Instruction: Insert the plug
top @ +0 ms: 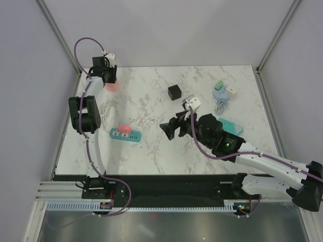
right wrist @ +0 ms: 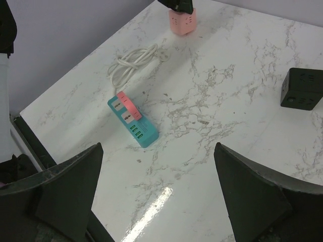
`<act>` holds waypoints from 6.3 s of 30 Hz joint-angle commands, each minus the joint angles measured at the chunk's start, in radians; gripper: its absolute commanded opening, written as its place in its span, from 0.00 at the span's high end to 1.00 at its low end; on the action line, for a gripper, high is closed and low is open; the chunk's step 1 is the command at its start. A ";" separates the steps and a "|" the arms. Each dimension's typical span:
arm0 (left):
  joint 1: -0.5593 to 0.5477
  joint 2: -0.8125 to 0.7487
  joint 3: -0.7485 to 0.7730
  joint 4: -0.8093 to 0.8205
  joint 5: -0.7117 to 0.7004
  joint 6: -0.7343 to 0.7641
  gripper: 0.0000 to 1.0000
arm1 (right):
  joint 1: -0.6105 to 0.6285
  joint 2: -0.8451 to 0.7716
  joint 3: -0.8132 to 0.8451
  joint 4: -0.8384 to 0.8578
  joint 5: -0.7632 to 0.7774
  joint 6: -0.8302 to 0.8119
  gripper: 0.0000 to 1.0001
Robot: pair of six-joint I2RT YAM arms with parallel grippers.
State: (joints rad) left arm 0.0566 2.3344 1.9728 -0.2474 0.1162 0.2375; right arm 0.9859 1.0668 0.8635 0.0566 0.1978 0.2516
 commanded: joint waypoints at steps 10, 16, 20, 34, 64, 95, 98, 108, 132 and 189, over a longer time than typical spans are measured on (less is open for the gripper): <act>-0.207 -0.345 -0.241 -0.047 0.043 -0.067 0.94 | -0.003 -0.102 0.006 -0.081 0.054 0.150 0.02; -0.356 -0.533 -0.365 -0.043 0.141 -0.202 0.97 | -0.027 -0.146 -0.018 -0.158 0.152 0.247 0.02; -0.374 -0.670 -0.509 0.124 0.463 -0.519 0.98 | -0.150 -0.191 -0.099 -0.107 0.031 0.342 0.02; -0.454 -0.938 -0.939 0.985 0.694 -1.323 0.98 | -0.415 -0.228 -0.382 0.690 -0.462 0.639 0.02; -0.558 -0.977 -1.042 1.198 0.599 -1.455 0.88 | -0.414 0.033 -0.274 1.026 -0.544 0.836 0.47; -0.554 -1.238 -0.997 0.068 0.082 -0.678 0.00 | -0.484 -0.249 -0.017 -0.384 -0.157 0.551 1.00; -0.552 -1.207 -1.000 -0.019 0.010 -0.668 0.00 | -0.492 -0.211 0.044 -0.584 0.012 0.610 1.00; -0.554 -1.254 -1.000 -0.084 0.002 -0.626 0.00 | -0.492 -0.078 0.244 -1.029 0.432 1.069 1.00; -0.555 -1.314 -1.062 -0.070 -0.110 -0.599 0.00 | -0.601 0.409 0.493 -1.196 0.359 1.477 1.00; -0.557 -1.336 -1.069 -0.070 -0.171 -0.604 0.00 | -0.871 0.587 0.451 -1.072 0.097 1.301 1.00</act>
State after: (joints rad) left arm -0.4969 1.0180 0.9092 -0.3305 -0.0265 -0.4011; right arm 0.1265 1.6833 1.3231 -1.0119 0.2764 1.5608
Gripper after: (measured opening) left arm 0.996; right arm 0.676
